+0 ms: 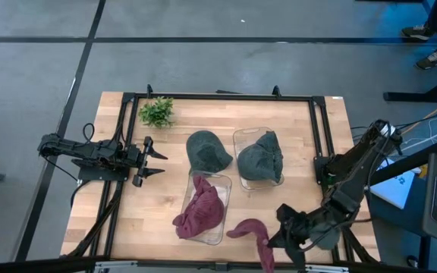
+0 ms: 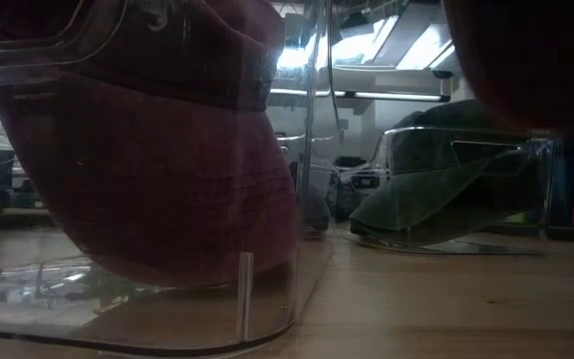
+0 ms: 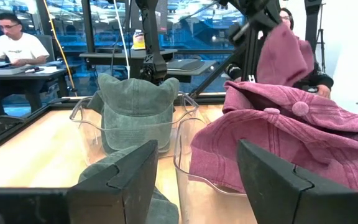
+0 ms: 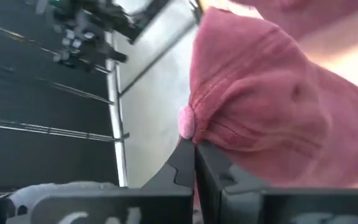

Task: Pick & Place hat
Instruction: Put the red cap into the left transparent bin

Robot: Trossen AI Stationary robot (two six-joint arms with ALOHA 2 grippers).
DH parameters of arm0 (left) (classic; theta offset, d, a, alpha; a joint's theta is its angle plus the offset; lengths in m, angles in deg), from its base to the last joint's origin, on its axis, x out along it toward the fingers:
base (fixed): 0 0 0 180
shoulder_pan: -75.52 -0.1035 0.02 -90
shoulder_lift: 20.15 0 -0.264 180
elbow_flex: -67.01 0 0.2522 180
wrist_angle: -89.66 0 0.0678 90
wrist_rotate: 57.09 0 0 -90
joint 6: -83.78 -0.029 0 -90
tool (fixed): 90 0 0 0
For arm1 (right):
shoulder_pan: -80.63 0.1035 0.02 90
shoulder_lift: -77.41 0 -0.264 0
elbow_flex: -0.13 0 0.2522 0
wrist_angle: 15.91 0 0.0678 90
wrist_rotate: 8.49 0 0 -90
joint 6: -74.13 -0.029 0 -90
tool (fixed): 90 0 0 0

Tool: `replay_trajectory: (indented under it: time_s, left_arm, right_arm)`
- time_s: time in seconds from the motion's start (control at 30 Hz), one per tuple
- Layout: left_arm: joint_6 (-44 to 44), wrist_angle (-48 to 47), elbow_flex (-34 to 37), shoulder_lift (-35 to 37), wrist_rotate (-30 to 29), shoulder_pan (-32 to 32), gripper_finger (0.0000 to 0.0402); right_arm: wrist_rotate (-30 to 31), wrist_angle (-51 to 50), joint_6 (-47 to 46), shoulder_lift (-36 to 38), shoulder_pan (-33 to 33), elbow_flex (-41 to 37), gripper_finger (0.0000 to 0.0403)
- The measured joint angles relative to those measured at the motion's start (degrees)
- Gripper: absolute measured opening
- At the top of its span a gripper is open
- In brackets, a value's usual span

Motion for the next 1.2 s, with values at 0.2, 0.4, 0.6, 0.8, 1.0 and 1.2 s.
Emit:
replay_trajectory:
  time_s: [0.2,0.4,0.6,0.8,1.0,1.2]
  left_arm:
    - [0.00,0.00,-0.01,-0.01,0.00,0.00,0.0211]
    - [0.01,0.00,0.00,0.00,0.00,0.01,0.0213]
    - [0.00,0.00,-0.02,0.01,-0.02,0.00,0.0214]
    - [0.02,0.00,-0.02,0.02,0.00,-0.02,0.0214]
    - [-0.01,0.00,-0.02,0.01,0.00,0.00,0.0212]
    - [0.00,0.00,-0.01,0.00,-0.02,-0.01,0.0211]
  right_arm:
    - [0.94,4.25,9.05,3.81,-0.77,0.00,0.0001]
    - [1.00,10.03,17.98,6.94,-2.93,0.00,0.0000]
    - [1.49,16.61,23.05,7.79,-5.72,0.02,0.0000]
    - [8.60,20.73,23.59,7.64,-7.46,0.02,0.0000]
    - [16.27,25.92,23.25,4.63,-9.38,0.02,0.0001]
    - [17.86,36.63,23.16,-1.33,-12.30,0.02,0.0002]
